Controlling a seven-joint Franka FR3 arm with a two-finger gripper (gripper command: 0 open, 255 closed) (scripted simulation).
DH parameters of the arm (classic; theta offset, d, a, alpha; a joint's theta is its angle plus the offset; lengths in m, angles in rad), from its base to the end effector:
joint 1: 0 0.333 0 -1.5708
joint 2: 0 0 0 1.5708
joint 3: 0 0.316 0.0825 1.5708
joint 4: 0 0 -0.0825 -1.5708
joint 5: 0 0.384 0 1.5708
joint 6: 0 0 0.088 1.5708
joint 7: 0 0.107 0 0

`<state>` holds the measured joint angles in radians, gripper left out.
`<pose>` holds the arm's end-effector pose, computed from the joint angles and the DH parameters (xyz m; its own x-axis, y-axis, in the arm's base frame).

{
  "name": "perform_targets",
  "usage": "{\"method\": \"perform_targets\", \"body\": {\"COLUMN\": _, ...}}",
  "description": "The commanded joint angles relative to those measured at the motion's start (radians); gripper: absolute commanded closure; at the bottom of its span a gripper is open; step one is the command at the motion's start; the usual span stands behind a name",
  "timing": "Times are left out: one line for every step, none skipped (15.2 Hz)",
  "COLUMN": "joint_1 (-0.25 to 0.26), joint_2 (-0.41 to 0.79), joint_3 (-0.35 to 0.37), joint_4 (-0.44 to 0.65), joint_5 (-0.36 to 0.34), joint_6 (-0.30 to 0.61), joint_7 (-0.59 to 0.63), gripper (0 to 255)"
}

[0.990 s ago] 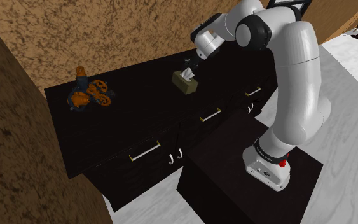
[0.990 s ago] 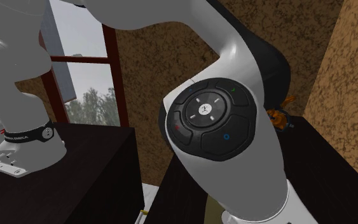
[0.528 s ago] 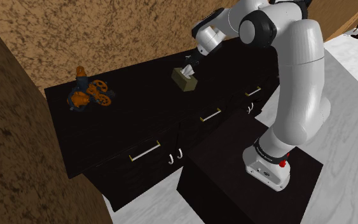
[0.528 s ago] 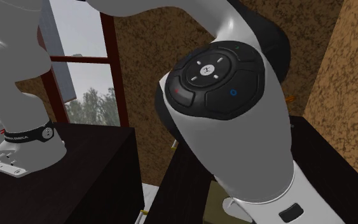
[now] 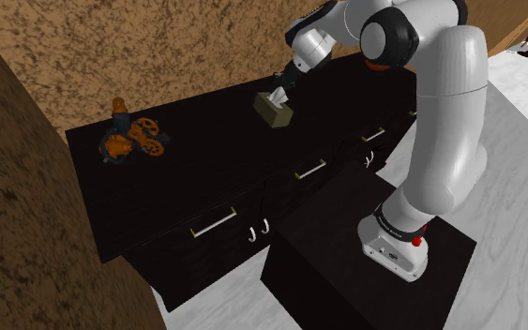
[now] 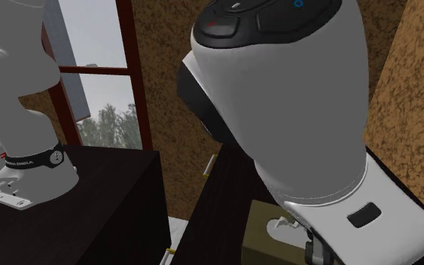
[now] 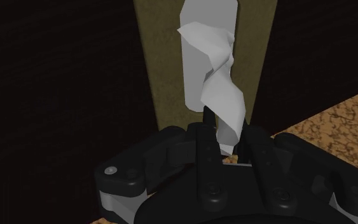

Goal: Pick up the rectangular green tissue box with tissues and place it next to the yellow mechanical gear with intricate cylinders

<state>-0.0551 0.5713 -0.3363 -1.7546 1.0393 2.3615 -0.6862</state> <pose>0.6353 -0.2261 0.2684 0.8651 -0.4190 0.2758 -0.2564 -0.8419 -0.4748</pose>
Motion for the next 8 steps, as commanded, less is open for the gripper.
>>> {"method": "perform_targets", "body": {"joint_1": 0.006, "joint_2": -0.021, "joint_3": -0.009, "joint_4": -0.004, "joint_5": -0.017, "joint_6": -0.011, "joint_7": 0.018, "gripper": 255}}
{"method": "perform_targets", "body": {"joint_1": 0.009, "joint_2": -0.029, "joint_3": -0.012, "joint_4": -0.005, "joint_5": -0.025, "joint_6": -0.016, "joint_7": 0.027, "gripper": 255}}
{"method": "perform_targets", "body": {"joint_1": 0.011, "joint_2": -0.037, "joint_3": -0.016, "joint_4": -0.005, "joint_5": -0.033, "joint_6": -0.022, "joint_7": 0.036, "gripper": 255}}
{"method": "perform_targets", "body": {"joint_1": 0.014, "joint_2": -0.045, "joint_3": -0.02, "joint_4": -0.004, "joint_5": -0.041, "joint_6": -0.027, "joint_7": 0.044, "gripper": 255}}
{"method": "perform_targets", "body": {"joint_1": 0.016, "joint_2": -0.053, "joint_3": -0.024, "joint_4": -0.004, "joint_5": -0.049, "joint_6": -0.033, "joint_7": 0.053, "gripper": 255}}
{"method": "perform_targets", "body": {"joint_1": 0.018, "joint_2": -0.061, "joint_3": -0.027, "joint_4": -0.003, "joint_5": -0.057, "joint_6": -0.039, "joint_7": 0.062, "gripper": 255}}
{"method": "perform_targets", "body": {"joint_1": 0.021, "joint_2": -0.069, "joint_3": -0.031, "joint_4": -0.002, "joint_5": -0.065, "joint_6": -0.044, "joint_7": 0.07, "gripper": 255}}
{"method": "perform_targets", "body": {"joint_1": 0.023, "joint_2": -0.077, "joint_3": -0.035, "joint_4": -0.001, "joint_5": -0.073, "joint_6": -0.05, "joint_7": 0.079, "gripper": 255}}
